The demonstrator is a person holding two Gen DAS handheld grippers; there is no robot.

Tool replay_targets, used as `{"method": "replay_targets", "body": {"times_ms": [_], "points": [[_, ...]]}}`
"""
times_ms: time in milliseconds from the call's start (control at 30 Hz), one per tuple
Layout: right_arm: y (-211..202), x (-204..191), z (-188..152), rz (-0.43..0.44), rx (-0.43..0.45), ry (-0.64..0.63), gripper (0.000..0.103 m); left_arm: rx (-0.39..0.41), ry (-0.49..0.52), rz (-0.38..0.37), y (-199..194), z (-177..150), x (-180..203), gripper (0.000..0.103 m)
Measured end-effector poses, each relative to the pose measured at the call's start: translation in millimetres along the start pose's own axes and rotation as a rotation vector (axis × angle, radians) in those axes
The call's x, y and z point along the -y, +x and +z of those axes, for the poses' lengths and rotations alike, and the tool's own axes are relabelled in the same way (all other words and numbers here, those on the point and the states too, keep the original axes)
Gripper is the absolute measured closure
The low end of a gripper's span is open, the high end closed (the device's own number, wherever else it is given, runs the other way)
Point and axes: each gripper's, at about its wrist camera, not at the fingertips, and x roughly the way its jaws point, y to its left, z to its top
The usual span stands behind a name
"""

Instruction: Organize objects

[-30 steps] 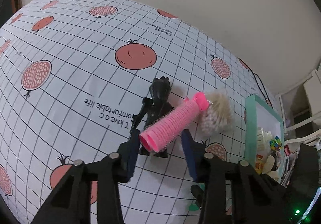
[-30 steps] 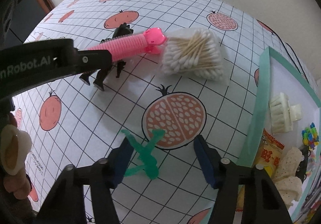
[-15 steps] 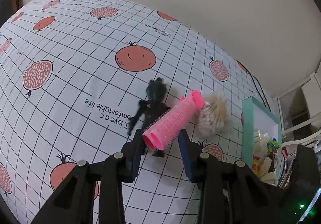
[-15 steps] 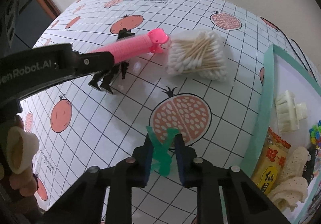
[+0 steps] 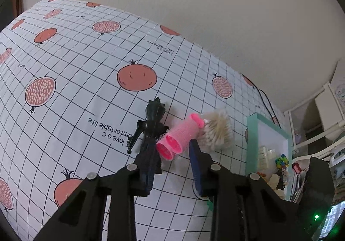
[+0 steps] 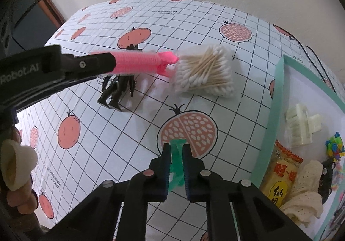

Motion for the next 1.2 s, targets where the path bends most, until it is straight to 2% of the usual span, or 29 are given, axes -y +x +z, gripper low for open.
{"method": "replay_targets", "body": {"times_ms": [200,533,800,1067,1200], "points": [[3,6,3,0.013,0.019,0.014,0.094,0.015,-0.011,-0.021,-5,2,3,0.073],[-16,8,7,0.026,0.065,0.026,0.094,0.049,-0.033,-0.059,-19,7,4,0.073],[-50,21,14,0.030,0.157,0.055,0.094,0.131,-0.035,-0.125,-47,14,14,0.073],[-85,61,11,0.012,0.242,0.132,0.094,0.232,0.006,-0.217,-79,15,42,0.073],[-100,86,7,-0.005,0.275,0.184,0.094,0.251,0.022,-0.255,-85,13,56,0.073]]}}
